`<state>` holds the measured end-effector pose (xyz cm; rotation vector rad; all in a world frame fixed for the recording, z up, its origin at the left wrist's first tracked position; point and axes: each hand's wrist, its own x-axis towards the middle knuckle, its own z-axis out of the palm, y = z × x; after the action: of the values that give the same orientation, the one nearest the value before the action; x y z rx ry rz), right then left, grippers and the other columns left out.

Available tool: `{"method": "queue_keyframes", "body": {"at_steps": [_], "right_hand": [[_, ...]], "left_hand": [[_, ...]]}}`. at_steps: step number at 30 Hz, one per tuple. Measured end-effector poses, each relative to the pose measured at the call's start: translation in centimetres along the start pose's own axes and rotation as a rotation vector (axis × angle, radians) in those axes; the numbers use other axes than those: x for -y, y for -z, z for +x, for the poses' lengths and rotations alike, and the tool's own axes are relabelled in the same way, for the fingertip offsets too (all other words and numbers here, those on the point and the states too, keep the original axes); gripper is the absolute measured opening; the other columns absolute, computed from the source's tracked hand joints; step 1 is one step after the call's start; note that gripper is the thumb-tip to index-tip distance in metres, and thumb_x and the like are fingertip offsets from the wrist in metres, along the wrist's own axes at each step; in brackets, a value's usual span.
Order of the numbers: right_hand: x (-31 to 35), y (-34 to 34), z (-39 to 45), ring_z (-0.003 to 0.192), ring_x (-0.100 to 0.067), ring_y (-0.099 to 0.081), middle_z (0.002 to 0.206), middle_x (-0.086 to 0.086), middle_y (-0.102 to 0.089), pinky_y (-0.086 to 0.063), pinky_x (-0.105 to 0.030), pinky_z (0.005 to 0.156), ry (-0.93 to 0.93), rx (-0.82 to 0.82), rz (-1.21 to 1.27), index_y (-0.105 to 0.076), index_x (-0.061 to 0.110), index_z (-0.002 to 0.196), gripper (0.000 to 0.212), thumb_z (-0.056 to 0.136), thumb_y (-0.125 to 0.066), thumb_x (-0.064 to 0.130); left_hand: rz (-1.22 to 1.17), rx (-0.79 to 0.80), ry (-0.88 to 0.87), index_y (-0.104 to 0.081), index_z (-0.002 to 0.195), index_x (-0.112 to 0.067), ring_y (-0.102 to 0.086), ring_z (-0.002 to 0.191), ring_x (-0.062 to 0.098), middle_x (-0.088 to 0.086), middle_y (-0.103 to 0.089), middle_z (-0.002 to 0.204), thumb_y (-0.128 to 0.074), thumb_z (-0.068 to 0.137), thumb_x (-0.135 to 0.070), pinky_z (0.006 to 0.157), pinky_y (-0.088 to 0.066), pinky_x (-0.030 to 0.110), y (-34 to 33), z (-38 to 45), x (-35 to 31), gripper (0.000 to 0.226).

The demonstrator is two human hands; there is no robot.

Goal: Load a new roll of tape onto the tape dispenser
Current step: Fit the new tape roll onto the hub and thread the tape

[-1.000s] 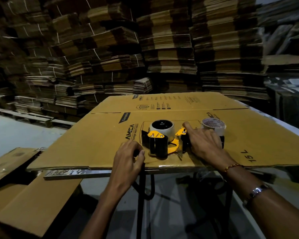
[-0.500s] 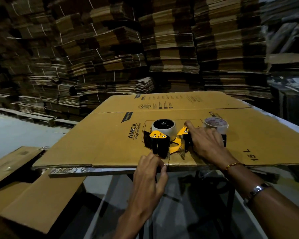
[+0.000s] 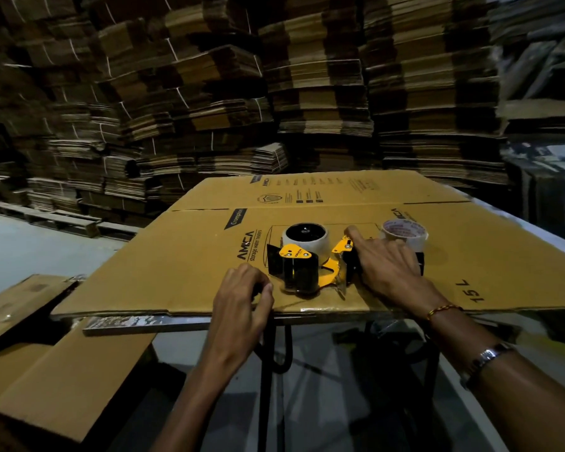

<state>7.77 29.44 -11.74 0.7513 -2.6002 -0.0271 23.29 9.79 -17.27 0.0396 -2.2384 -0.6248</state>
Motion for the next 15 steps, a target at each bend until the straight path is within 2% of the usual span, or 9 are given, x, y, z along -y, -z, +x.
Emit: {"method": "queue_keyframes", "body": {"at_steps": [3, 6, 8, 9, 12, 15], "right_hand": [[-0.1, 0.0, 0.0, 0.059, -0.023, -0.040, 0.076, 0.000, -0.048, -0.025, -0.034, 0.056, 0.012, 0.006, 0.000, -0.023, 0.024, 0.139, 0.053, 0.095, -0.049, 0.012], [-0.2, -0.1, -0.1, 0.066, -0.024, -0.043, 0.079, 0.000, -0.049, -0.027, -0.035, 0.060, 0.019, 0.015, 0.021, -0.022, 0.025, 0.139, 0.053, 0.097, -0.053, 0.021], [-0.2, -0.3, 0.0, 0.063, -0.024, -0.044, 0.078, 0.000, -0.051, -0.025, -0.034, 0.057, 0.021, 0.004, 0.002, -0.023, 0.025, 0.138, 0.051, 0.097, -0.053, 0.022], [-0.3, -0.3, 0.1, 0.063, -0.024, -0.045, 0.078, 0.000, -0.054, -0.024, -0.034, 0.056, 0.024, -0.002, 0.000, -0.023, 0.025, 0.137, 0.050, 0.097, -0.053, 0.023], [-0.3, -0.3, 0.2, 0.060, -0.024, -0.045, 0.079, -0.001, -0.059, -0.024, -0.034, 0.054, 0.027, -0.003, 0.015, -0.025, 0.025, 0.136, 0.049, 0.097, -0.055, 0.026], [-0.4, -0.3, 0.3, 0.051, -0.018, -0.037, 0.073, 0.001, -0.053, -0.017, -0.031, 0.046, 0.027, 0.008, -0.008, -0.025, 0.025, 0.136, 0.051, 0.095, -0.056, 0.023]], "left_hand": [[0.030, 0.012, -0.010, -0.050, 0.084, -0.022, -0.045, 0.079, 0.014, -0.009, -0.050, 0.084, -0.051, 0.094, -0.027, 0.068, -0.034, 0.021, -0.3, 1.3, 1.1, 0.012], [0.023, 0.051, 0.025, -0.052, 0.086, -0.022, -0.049, 0.084, 0.017, -0.008, -0.052, 0.089, -0.056, 0.097, -0.022, 0.070, -0.043, 0.031, -0.9, 2.1, 2.0, 0.012], [-0.028, 0.084, 0.055, -0.057, 0.089, -0.018, -0.056, 0.094, 0.020, -0.004, -0.057, 0.100, -0.057, 0.097, -0.019, 0.075, -0.054, 0.038, -1.0, 2.5, 2.2, 0.008], [-0.060, 0.102, 0.080, -0.059, 0.089, -0.017, -0.059, 0.103, 0.021, -0.001, -0.060, 0.111, -0.057, 0.097, -0.017, 0.080, -0.057, 0.038, -1.0, 2.7, 2.2, 0.008], [-0.136, 0.152, 0.166, -0.059, 0.084, -0.019, -0.051, 0.130, 0.021, 0.004, -0.056, 0.142, -0.061, 0.096, -0.012, 0.096, -0.052, 0.030, -0.6, 3.4, 1.9, 0.014], [-0.155, 0.169, 0.209, -0.057, 0.081, -0.018, -0.047, 0.136, 0.022, 0.005, -0.052, 0.148, -0.061, 0.096, -0.010, 0.100, -0.049, 0.033, -0.4, 3.9, 1.6, 0.017]]}}
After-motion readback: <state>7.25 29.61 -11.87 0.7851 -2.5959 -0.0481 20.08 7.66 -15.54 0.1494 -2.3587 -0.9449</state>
